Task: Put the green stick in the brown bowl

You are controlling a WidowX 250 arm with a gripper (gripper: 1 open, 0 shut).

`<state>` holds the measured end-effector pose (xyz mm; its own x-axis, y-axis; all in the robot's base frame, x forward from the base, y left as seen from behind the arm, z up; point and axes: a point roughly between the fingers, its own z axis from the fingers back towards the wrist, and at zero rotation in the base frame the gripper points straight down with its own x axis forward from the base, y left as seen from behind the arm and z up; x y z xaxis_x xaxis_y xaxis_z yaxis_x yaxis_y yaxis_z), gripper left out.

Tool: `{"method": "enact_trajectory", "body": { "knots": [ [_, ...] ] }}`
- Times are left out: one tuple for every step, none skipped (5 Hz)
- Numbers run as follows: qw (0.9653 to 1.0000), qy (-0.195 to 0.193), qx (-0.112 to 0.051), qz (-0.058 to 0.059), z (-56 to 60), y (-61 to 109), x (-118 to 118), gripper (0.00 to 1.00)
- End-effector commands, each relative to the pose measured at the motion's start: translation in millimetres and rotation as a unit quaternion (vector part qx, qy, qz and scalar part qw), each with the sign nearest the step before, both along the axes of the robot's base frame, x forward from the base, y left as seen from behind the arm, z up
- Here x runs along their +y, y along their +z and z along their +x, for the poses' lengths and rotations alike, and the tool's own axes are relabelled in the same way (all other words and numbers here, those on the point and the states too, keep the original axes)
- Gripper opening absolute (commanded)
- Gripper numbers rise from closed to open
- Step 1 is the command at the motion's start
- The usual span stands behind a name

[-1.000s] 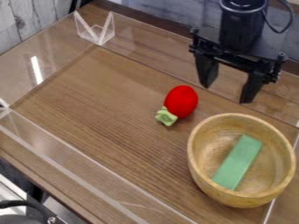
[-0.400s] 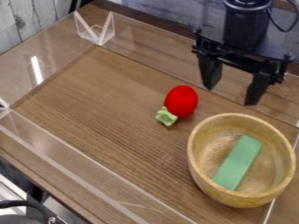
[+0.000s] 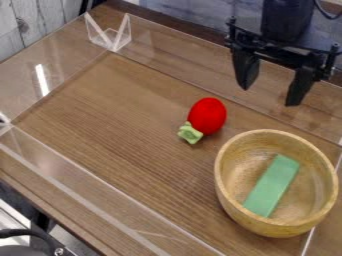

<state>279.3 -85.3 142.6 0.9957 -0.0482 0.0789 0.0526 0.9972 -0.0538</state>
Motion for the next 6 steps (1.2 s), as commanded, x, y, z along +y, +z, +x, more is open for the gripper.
{"method": "enact_trajectory", "body": {
  "knots": [
    [0.9983,0.031,-0.048,0.004,10.6,7.8,24,1.00],
    [0.9945,0.074,-0.072,0.013,20.4,9.5,67,1.00],
    [0.9938,0.064,-0.089,0.013,32.4,7.8,103,1.00],
    [0.9936,0.052,-0.100,0.010,48.9,8.3,120,1.00],
    [0.9921,0.066,-0.106,0.014,58.3,3.8,111,1.00],
    [0.9905,0.080,-0.110,0.019,66.7,-1.4,103,1.00]
  ]
}}
